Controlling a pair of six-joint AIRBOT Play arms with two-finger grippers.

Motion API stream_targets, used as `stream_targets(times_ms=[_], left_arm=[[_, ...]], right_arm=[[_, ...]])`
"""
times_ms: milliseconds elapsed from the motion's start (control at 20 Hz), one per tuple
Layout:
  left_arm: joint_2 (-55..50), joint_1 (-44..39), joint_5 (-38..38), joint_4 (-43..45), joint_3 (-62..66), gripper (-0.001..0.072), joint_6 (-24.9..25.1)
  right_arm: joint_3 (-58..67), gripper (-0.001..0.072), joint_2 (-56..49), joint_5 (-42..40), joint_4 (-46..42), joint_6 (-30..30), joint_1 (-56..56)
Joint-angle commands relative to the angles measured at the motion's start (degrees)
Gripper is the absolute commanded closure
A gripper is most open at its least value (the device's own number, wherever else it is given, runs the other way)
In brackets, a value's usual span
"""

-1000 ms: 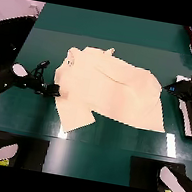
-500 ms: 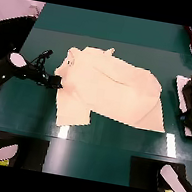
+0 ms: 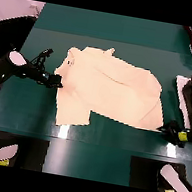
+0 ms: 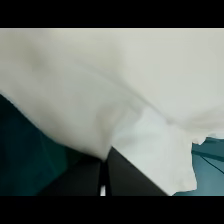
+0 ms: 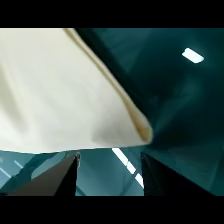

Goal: Fold the shirts.

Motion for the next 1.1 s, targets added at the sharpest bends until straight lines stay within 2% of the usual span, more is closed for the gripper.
stream_targets(times_ms=[0,100,150,200,350,500,650,850,950,1050], left_arm=[[0.02,0.00,-0.28,0.00,0.07,0.0682,0.00],[0.02,0.00,-0.31,0.00,0.09,0.0682,-0.02],[0.02,0.00,-0.33,0.00,0.15,0.0683,-0.04],[0.07,0.00,-0.81,0.04,0.70,0.0683,-0.04],[4.81,0.00,-1.31,0.42,3.76,0.0684,-0.17],[13.40,0.00,-1.77,2.05,11.76,0.0684,-0.50],[20.63,0.00,-1.09,2.23,24.39,0.0683,-0.46],[23.50,0.00,-1.64,3.19,44.98,0.0683,-0.59],[23.54,0.00,-1.75,4.87,54.77,0.0684,-4.31],[23.54,0.00,-1.57,6.54,63.67,0.0685,-5.27]], right_arm=[[-1.27,0.0289,-2.73,-10.40,3.91,-0.02,4.35],[-1.27,0.0465,-2.95,-13.11,5.22,-0.07,6.78],[-1.27,0.0599,-2.14,-14.47,5.33,-0.13,8.07],[-1.27,0.0695,-0.81,-15.21,5.38,-0.13,9.25],[2.21,0.0696,5.92,-14.95,4.94,-0.24,11.50],[13.97,0.0697,12.37,-12.37,5.09,-0.61,12.13],[29.88,0.0697,16.39,-9.92,5.11,-0.59,12.13],[51.21,0.0696,19.10,-8.20,4.92,-0.63,12.11],[60.87,0.0696,19.32,-6.27,3.39,-1.27,12.11],[70.29,0.0697,18.60,-3.54,-0.20,-1.22,12.11]])
